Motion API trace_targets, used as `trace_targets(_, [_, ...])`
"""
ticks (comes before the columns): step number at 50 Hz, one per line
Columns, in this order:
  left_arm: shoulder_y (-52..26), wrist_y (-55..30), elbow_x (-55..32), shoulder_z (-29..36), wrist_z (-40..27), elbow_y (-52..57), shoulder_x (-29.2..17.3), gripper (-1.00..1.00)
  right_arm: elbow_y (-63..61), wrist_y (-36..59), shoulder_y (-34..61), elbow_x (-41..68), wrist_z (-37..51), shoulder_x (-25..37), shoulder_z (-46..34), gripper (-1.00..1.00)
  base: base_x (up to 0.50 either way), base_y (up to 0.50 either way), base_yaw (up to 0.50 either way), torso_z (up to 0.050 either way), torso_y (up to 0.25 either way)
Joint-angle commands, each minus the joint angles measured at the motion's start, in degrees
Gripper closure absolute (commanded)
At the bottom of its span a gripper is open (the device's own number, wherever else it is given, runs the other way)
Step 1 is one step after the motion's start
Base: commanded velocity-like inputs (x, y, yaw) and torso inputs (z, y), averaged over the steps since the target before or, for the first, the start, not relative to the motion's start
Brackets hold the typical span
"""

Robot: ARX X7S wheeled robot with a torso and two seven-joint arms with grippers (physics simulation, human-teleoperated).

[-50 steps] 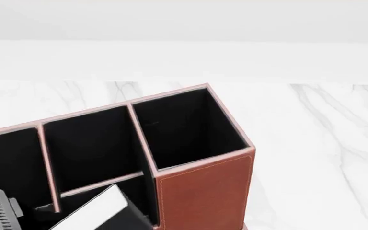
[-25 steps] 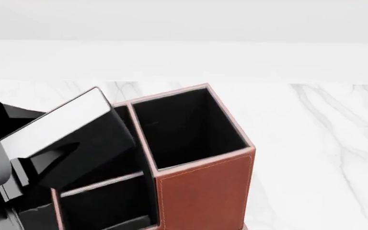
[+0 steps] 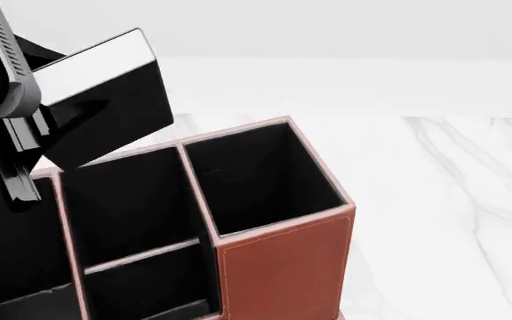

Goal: Pick up the book and place it in the front compartment of the caddy.

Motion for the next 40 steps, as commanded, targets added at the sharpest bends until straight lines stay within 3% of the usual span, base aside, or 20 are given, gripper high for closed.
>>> trace_targets(1, [-4.0, 6.6, 9.1, 4.7, 5.6, -9.5, 3.2, 1.00, 0.5, -1.4, -1.0, -1.4, -1.5, -0.9, 0.8, -1.00, 0.00, 0.00, 0.00, 0.000, 0.000])
trace_targets(18, [-2.1, 8.2, 9.0, 7.7, 9.7, -14.1, 3.7, 1.00, 1.0, -1.7, -1.3, -2.4, -1.0, -1.3, -0.2, -1.00, 0.00, 0.00, 0.00, 0.000, 0.002])
trace_targets(27, [-1.1, 9.2, 5.6, 3.7, 9.5, -15.1, 4.8, 1.00, 1.2, -1.7, -1.4, -2.2, -0.9, -1.0, -0.2, -1.00, 0.00, 0.00, 0.00, 0.000, 0.001])
trace_targets(40, [1.0, 11.8, 7.2, 5.5, 9.6, -16.5, 5.6, 1.00, 0.6, -1.8, -1.8, -2.1, -0.4, -0.7, 0.0, -1.00, 0.00, 0.00, 0.00, 0.000, 0.002])
